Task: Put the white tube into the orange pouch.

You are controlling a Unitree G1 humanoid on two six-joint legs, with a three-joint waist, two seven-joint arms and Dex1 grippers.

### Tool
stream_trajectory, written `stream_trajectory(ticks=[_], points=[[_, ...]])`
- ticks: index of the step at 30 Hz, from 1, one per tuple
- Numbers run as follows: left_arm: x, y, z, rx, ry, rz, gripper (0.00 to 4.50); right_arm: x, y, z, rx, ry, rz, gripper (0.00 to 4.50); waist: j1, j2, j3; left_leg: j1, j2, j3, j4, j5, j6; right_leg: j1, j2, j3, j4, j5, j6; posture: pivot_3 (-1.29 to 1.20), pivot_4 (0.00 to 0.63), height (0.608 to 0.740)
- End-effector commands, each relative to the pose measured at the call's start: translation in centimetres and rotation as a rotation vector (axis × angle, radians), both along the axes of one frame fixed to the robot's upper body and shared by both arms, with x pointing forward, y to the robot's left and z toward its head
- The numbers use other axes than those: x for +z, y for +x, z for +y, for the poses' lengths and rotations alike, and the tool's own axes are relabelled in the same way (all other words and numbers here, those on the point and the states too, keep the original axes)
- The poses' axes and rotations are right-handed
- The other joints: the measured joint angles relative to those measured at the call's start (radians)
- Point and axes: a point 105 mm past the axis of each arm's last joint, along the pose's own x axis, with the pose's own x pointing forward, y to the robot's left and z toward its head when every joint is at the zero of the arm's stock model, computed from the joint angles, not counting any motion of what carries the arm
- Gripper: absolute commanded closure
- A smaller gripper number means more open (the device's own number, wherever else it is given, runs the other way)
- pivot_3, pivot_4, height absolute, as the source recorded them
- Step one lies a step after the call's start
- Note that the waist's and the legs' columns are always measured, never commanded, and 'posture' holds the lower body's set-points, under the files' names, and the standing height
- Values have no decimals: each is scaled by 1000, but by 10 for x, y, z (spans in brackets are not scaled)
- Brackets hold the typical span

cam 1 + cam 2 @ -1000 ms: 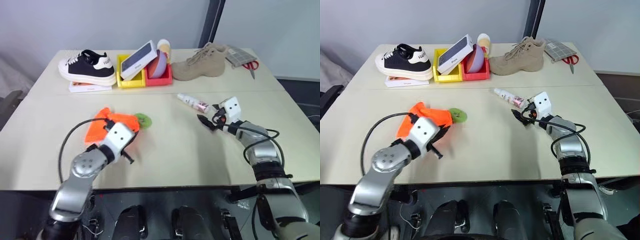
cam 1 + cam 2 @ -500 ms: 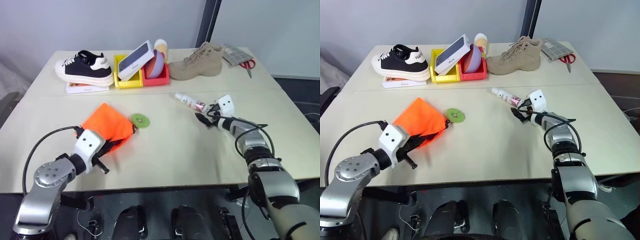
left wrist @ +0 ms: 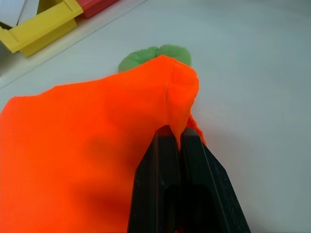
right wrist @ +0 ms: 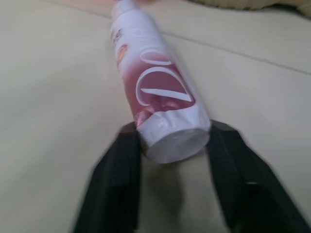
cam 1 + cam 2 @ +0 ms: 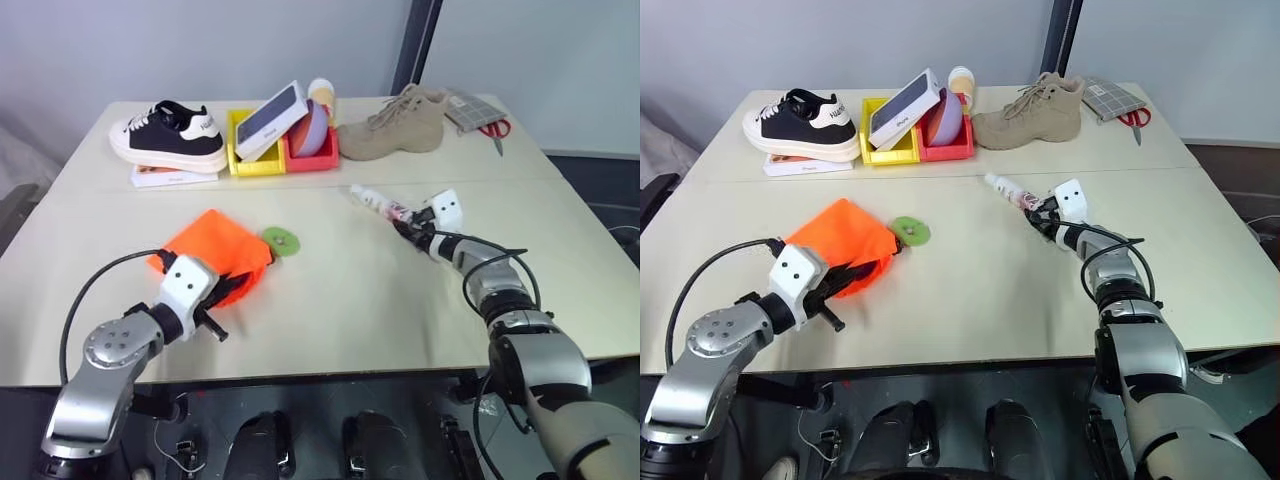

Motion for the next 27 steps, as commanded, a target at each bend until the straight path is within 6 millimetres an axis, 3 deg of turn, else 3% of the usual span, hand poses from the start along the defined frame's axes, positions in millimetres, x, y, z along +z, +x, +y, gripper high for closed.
stream_trajectory(ticks=[1, 7, 10, 15, 20, 23, 27], points=[[8, 1, -4, -22, 1, -40, 4500, 21, 4, 7, 27, 13, -82, 2875, 0, 0, 0, 0, 0, 0, 0, 0, 0, 0, 0, 0, 0, 0, 0, 0, 150, 740], [6, 4, -6, -23, -10, -39, 4500, 26, 0, 9, 54, -6, -124, 2875, 1, 0, 0, 0, 0, 0, 0, 0, 0, 0, 0, 0, 0, 0, 0, 0, 150, 740], [6, 4, -6, -13, -32, -38, 4500, 34, -12, 18, 139, -20, -178, 2875, 2, 0, 0, 0, 0, 0, 0, 0, 0, 0, 0, 0, 0, 0, 0, 0, 150, 740], [10, 6, -8, 0, -87, -38, 4500, 43, -66, 38, 311, 26, -184, 2875, 5, 0, 0, 0, 0, 0, -2, 0, 0, 0, -1, 0, 0, 0, 0, 0, 150, 740], [14, 8, -16, -14, -142, -32, 4500, 22, -137, 63, 454, 14, -32, 2875, 7, 0, 0, 0, 0, -2, -2, -3, 2, 0, -1, 0, -1, 0, 0, 0, 150, 740], [15, 9, -20, -33, -150, -27, 4500, 15, -154, 74, 468, 11, 23, 2875, 1, 0, 0, 0, 0, -2, -2, -5, 3, 0, -1, 0, -1, -2, -4, 0, 150, 740], [17, 10, -24, -51, -160, -24, 4500, 10, -159, 94, 456, 35, 55, 2875, 3, 0, 0, 0, 0, -2, -1, -5, 2, 0, -1, 0, -1, -2, -5, 0, 150, 740]])
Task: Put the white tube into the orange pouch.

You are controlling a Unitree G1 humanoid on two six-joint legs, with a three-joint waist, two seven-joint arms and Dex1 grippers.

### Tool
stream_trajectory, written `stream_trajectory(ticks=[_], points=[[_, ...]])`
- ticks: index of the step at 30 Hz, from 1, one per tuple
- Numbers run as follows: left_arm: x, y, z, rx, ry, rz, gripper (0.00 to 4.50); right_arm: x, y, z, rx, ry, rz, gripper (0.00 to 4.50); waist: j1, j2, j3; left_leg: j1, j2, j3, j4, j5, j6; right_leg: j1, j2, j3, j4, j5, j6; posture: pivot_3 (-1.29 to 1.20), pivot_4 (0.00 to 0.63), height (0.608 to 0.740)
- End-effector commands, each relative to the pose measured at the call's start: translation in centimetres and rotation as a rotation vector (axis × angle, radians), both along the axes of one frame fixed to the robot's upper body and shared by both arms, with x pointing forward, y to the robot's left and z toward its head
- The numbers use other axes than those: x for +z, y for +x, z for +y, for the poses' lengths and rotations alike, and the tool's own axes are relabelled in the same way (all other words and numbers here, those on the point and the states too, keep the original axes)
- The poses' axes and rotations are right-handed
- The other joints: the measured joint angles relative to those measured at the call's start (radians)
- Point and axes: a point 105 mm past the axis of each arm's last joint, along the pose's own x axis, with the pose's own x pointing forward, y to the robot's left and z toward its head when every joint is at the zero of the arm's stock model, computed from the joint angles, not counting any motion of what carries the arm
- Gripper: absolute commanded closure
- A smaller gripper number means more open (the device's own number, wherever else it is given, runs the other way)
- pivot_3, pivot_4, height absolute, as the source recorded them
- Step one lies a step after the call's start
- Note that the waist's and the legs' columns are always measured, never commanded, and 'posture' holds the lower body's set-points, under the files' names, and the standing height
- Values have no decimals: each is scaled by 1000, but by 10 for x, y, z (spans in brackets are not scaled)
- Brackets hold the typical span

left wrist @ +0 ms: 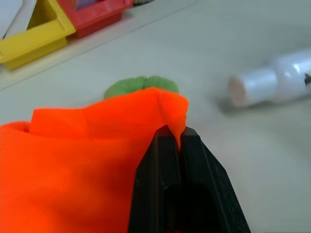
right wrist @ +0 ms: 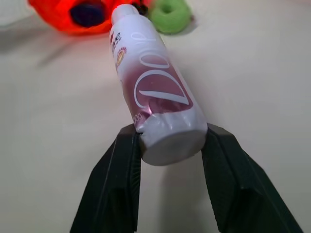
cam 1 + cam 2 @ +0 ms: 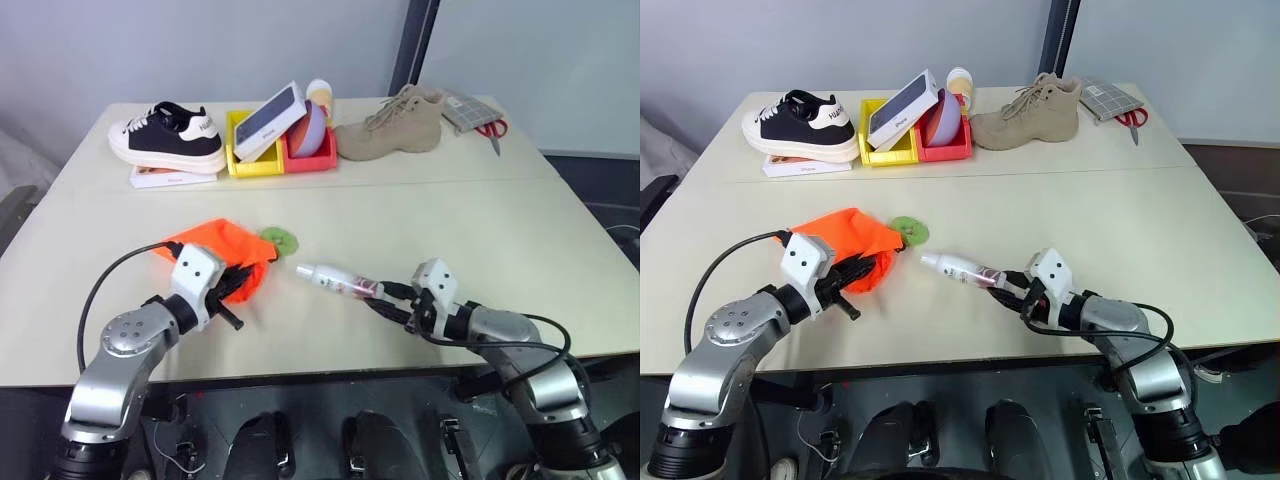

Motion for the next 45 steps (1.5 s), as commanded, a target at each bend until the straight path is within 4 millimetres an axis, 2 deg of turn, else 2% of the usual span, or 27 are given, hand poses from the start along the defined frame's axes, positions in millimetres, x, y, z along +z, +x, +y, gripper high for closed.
stream_trajectory(ticks=[1, 8, 16, 27, 32, 37, 40, 43, 44, 45], points=[[10, -1, -7, -31, -17, -30, 4500, 13, -2, 24, 14, 26, -42, 2875, 1, 0, 0, 0, 0, 0, 0, 0, 0, 0, 0, 0, 0, 0, 0, 0, 150, 740], [10, -2, -8, -35, -22, -33, 4500, 12, -1, 61, 61, 67, -7, 2875, 3, 0, 0, -1, 0, 0, 0, 0, 1, 0, 0, 0, -2, 0, 0, 0, 150, 740], [8, -12, -12, -51, -26, -24, 4500, 23, 22, 92, 65, 153, 30, 2875, 1, 0, 0, -1, 0, 0, 0, 0, 1, 0, 0, 0, -2, 0, 0, 0, 150, 740], [7, -18, -12, -66, -32, -9, 4500, 24, 39, 136, 87, 115, 66, 2875, -1, 0, 0, -2, 0, 1, 0, 0, 1, -1, 0, 0, -1, 1, 3, 0, 150, 740], [9, -18, -14, -82, -38, -13, 4500, 21, 46, 151, 89, 70, 82, 2875, -1, 0, 0, -2, 0, 1, -1, 0, 0, -1, 0, 0, -2, 1, 3, 0, 150, 740], [9, -20, -15, -88, -39, -7, 4500, 26, 50, 165, 92, 88, 79, 2875, -2, 0, 0, -2, 0, 1, -2, 1, -1, -2, 0, 0, -1, 2, 3, 0, 150, 740], [8, -21, -14, -89, -39, -2, 4500, 28, 46, 164, 113, 98, 89, 1868, -1, 0, 0, -2, 0, 2, -2, 1, -1, -2, 0, 0, -2, 2, 3, 0, 150, 740], [6, -22, -14, -88, -39, 4, 4500, 30, 45, 158, 114, 101, 91, 367, -1, 0, 0, -2, 0, 2, -2, 0, -1, -2, 0, 0, -2, 2, 3, 0, 150, 740], [6, -23, -13, -88, -39, 6, 4500, 30, 45, 157, 113, 101, 91, 10, -2, 0, 0, -2, 0, 1, -2, 0, -1, -2, 0, 0, -2, 1, 2, 0, 150, 740], [5, -23, -13, -89, -39, 9, 4500, 32, 45, 153, 110, 102, 88, 10, -2, 0, 0, -2, 0, 1, -2, 0, -1, -2, 0, 0, -2, 1, 2, 0, 150, 740]])
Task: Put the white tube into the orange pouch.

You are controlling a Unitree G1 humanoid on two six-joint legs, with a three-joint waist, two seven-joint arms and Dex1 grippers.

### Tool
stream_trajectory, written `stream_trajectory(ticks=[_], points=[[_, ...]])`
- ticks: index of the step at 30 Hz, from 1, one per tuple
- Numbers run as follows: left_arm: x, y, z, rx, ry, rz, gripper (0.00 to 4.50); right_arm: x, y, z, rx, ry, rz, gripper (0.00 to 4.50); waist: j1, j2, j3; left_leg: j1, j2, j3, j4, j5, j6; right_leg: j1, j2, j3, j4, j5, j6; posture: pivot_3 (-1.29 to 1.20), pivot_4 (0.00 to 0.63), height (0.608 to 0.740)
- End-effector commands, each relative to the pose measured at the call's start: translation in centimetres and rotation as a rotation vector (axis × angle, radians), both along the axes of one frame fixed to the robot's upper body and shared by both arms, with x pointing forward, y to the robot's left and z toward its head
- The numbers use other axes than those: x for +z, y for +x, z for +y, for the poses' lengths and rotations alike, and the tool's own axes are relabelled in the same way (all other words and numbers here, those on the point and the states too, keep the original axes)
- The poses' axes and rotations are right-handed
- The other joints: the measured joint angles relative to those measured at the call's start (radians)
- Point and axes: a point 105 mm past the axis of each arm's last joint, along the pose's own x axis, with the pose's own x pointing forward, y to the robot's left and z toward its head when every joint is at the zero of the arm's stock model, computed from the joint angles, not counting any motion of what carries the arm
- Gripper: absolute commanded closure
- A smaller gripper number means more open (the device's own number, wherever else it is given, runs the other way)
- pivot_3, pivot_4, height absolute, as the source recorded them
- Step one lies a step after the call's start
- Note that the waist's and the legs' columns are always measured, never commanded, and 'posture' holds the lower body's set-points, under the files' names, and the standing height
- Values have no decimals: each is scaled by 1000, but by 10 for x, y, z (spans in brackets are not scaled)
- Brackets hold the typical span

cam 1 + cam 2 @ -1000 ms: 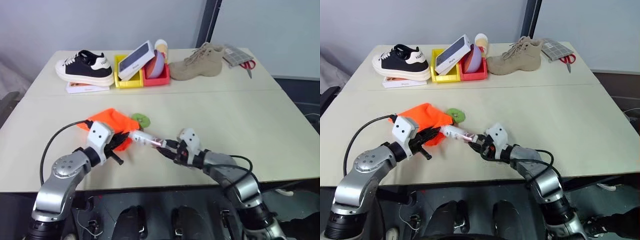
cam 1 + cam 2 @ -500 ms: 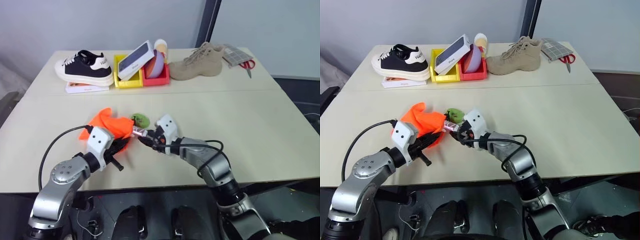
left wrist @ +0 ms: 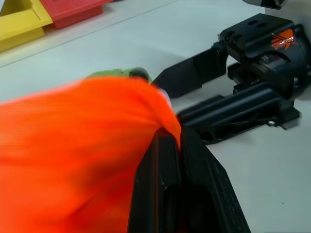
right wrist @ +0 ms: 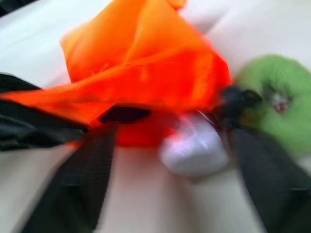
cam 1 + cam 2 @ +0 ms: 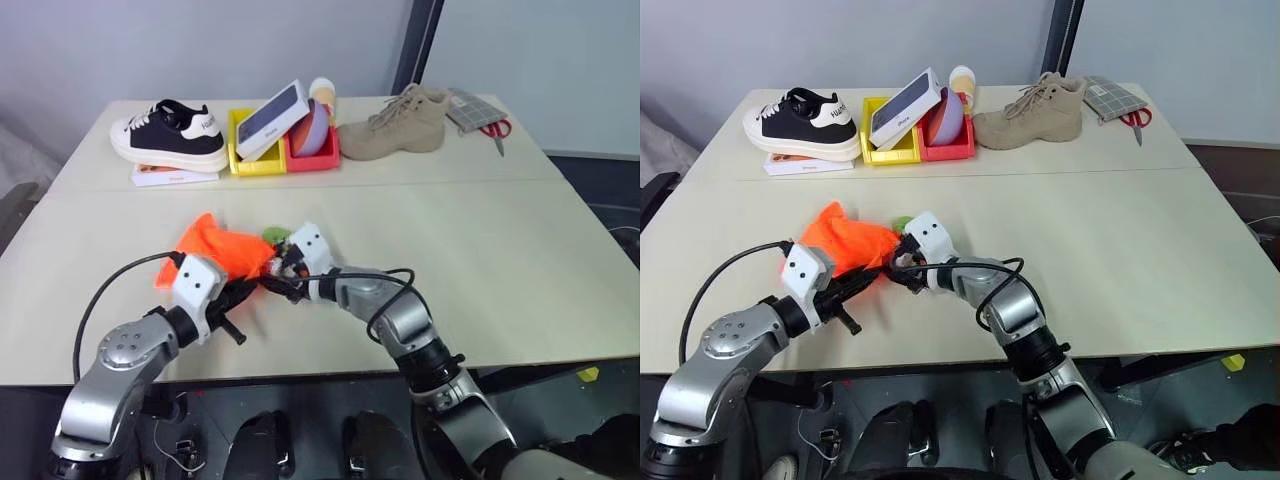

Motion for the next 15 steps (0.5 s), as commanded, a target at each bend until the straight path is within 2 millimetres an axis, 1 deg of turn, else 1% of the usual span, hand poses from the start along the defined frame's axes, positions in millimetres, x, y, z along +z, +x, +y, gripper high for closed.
stream_trajectory(ticks=[1, 3, 5, 7, 9, 12, 15], points=[[8, -5, -4, -30, -3, -26, 4500, 25, -9, 2, 58, 58, -62, 10, -1, 0, 0, 0, 0, 0, 0, 0, 0, 0, 0, 0, 0, 0, 0, 0, 150, 740], [3, -8, 0, -45, 12, 9, 4500, 28, -14, -15, 74, 55, -78, 10, 0, 0, 0, 0, 0, 0, -1, 0, 0, -1, 0, 0, 0, 0, 0, 0, 150, 740], [0, -11, 5, -52, 22, 32, 4500, 29, -19, -28, 92, 38, -98, 10, 0, 0, 0, 0, 0, 0, -3, 0, 0, -1, 0, 0, -2, 0, 0, 0, 150, 740], [-2, -13, 11, -51, 29, 51, 4500, 29, -23, -38, 104, 18, -119, 10, 0, 0, 0, 0, 0, 0, -4, 0, 0, -1, 0, 0, -3, -1, -2, 0, 150, 740], [-6, -20, 19, -68, 45, 93, 4500, 30, -24, -48, 100, 6, -137, 10, -3, 0, 0, 0, 0, 0, -5, 0, 0, -1, 0, 0, -4, -1, -2, 0, 150, 740], [-14, -28, 36, -65, 80, 152, 4500, 32, -14, -59, 51, -13, -159, 10, -11, 0, 0, 1, 0, 0, -9, 1, -2, -2, 0, 1, -4, -1, -3, 0, 150, 740], [-16, -29, 48, -53, 108, 161, 4500, 33, 1, -61, -11, -14, -164, 10, -16, 0, 0, 2, 0, 0, -12, 3, -4, -3, 0, 0, -4, -2, -4, 0, 150, 740]])
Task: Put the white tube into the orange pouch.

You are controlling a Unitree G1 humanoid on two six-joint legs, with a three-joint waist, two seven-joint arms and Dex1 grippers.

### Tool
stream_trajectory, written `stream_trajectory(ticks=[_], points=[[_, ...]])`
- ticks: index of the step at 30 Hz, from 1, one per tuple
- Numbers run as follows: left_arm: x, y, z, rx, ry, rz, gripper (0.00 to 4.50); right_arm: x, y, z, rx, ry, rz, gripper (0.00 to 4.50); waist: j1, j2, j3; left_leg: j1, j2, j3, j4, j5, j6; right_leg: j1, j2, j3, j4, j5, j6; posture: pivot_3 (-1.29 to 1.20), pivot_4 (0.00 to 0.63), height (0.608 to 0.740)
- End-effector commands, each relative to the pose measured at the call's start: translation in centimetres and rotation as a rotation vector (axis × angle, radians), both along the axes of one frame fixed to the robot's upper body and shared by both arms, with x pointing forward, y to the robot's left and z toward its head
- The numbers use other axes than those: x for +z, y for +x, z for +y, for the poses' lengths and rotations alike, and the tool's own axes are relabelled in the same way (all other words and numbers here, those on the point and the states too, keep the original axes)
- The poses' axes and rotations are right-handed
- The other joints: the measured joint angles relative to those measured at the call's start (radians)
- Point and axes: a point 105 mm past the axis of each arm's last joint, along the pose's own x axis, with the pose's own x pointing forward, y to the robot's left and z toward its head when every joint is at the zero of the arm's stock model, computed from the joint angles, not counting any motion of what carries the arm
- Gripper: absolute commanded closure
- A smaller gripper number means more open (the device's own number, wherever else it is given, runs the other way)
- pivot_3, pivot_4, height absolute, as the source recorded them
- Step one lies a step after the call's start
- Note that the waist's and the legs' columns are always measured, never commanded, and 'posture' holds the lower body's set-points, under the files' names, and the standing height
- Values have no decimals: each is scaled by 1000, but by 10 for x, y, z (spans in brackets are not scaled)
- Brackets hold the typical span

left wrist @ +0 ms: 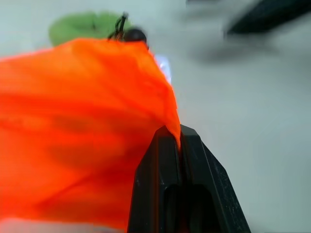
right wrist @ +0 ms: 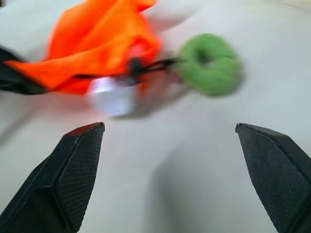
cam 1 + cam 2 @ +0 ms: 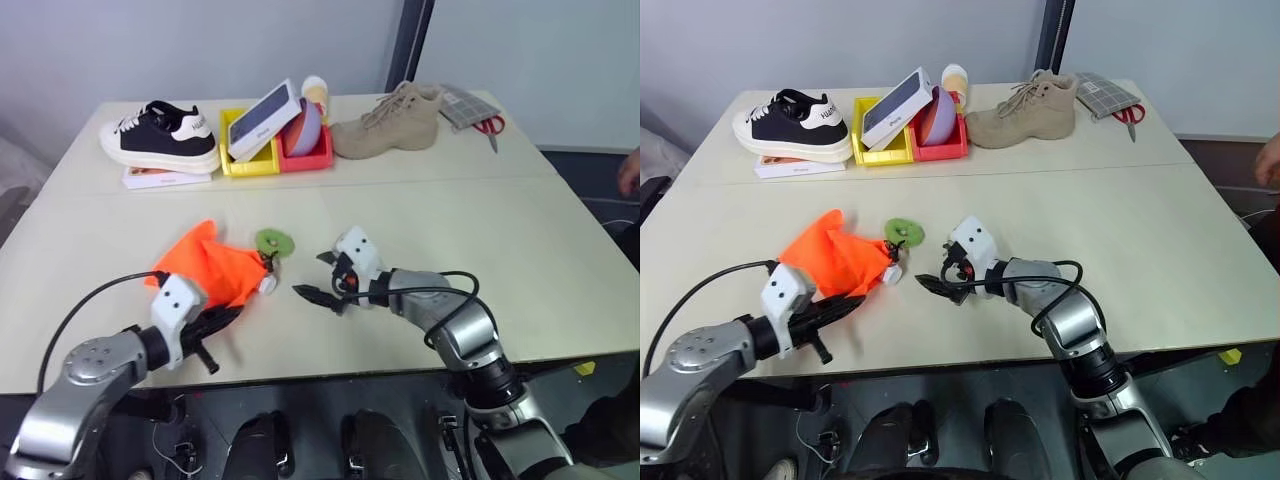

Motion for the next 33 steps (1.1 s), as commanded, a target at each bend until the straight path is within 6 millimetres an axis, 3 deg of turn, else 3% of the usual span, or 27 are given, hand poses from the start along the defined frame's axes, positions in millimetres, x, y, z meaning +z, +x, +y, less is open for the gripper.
stream_trajectory(ticks=[1, 6, 9, 13, 20, 23, 30, 33], points=[[9, 2, 11, 4, 16, -36, 4500, 18, 16, 3, -46, 36, -67, 10, -5, 0, 0, 0, 0, 0, 0, 0, 0, 0, 0, 0, 0, 0, 0, 0, 150, 740], [12, 3, 9, -17, -15, -42, 4500, 20, 42, 17, -123, 50, -76, 10, -10, 0, 0, 0, 0, 0, 0, 0, 0, 0, 0, 0, 0, 0, 0, 0, 150, 740], [15, 1, 8, -19, -43, -38, 3565, 18, 51, 29, -137, 52, -69, 0, -10, 0, 0, 0, 0, 0, 0, 2, -2, 0, 0, 0, 0, 1, 1, 0, 150, 740], [28, 8, 21, 83, -142, -73, 1570, 9, 60, 47, -150, 55, -38, 0, -10, 0, 0, 0, 0, 0, 0, 4, -5, 0, 1, 0, 0, 2, 3, 0, 150, 740], [37, 6, 35, 158, -242, -81, 1570, -12, 63, 65, -149, 61, 23, 0, -10, 0, 0, 0, 0, 1, 0, 5, -4, 1, 1, -1, 1, 2, 4, 0, 150, 740], [35, 8, 40, 198, -242, -92, 1504, -16, 64, 66, -150, 64, 27, 859, -11, 0, 0, 0, 0, 0, 0, 4, -6, 1, 1, -1, 1, 2, 4, 0, 150, 740], [33, 13, 39, 226, -247, -111, 1504, -10, 65, 52, -176, 85, -29, 4463, -10, 0, 0, 0, 0, 0, 0, 4, -6, 1, 1, -1, 1, 2, 4, 0, 150, 740], [39, 19, 37, 235, -284, -138, 1504, -2, 66, 36, -215, 104, -81, 4463, -7, -1, 0, 0, 0, 0, 0, 4, -7, 1, 1, -1, 1, 2, 4, 0, 150, 740]])
